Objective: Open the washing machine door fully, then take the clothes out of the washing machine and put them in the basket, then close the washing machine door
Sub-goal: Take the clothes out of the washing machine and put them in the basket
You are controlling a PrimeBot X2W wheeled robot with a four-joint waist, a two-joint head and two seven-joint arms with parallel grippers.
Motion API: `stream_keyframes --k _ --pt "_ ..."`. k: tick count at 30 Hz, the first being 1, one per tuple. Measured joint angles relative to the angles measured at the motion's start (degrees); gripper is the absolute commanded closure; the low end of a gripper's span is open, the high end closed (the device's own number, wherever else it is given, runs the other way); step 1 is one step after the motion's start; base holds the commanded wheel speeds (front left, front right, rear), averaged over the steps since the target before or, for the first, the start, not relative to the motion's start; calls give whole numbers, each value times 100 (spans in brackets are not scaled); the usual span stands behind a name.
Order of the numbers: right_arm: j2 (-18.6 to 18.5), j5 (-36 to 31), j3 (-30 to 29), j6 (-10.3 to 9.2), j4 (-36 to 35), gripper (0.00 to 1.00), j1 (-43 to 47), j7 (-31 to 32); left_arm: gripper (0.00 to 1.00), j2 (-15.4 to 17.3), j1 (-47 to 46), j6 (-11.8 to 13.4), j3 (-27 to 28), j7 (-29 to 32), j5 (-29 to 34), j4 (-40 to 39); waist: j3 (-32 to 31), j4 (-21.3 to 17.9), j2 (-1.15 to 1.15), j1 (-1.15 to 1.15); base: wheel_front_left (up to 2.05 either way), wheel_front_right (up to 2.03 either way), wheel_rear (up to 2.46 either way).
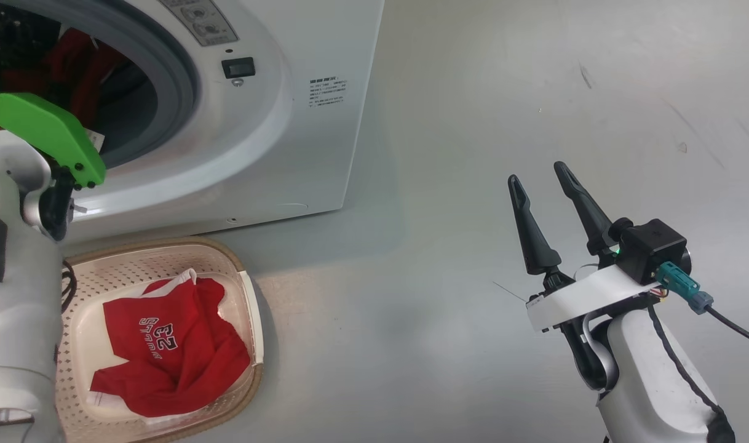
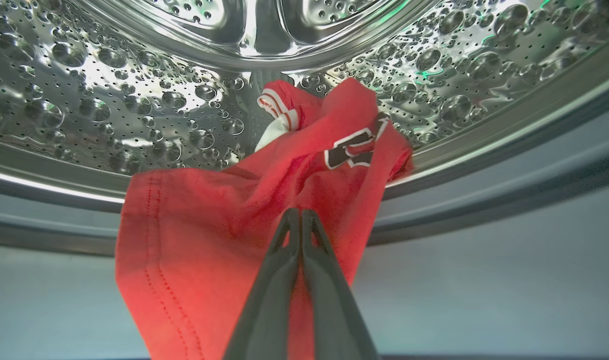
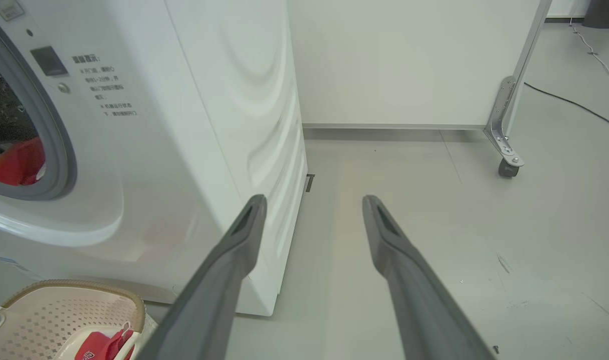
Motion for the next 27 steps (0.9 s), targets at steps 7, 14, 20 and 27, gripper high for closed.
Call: stream_keyframes --k 7,14,20,27 --pt "-41 -1 0 0 64 0 125 0 100 -20 271 -47 -58 -267 0 114 -292 157 0 0 0 0 0" --pt "-59 -1 7 0 141 0 299 0 100 -47 651 -49 -149 -567 0 179 -605 289 0 0 0 0 0" --pt "-66 -2 9 0 203 0 435 0 100 -79 1007 -53 -245 -861 0 189 -881 391 0 0 0 0 0" --pt "-78 -1 20 0 240 0 595 0 100 -140 1382 -54 -398 -1229 0 160 -1189 515 0 0 0 0 0"
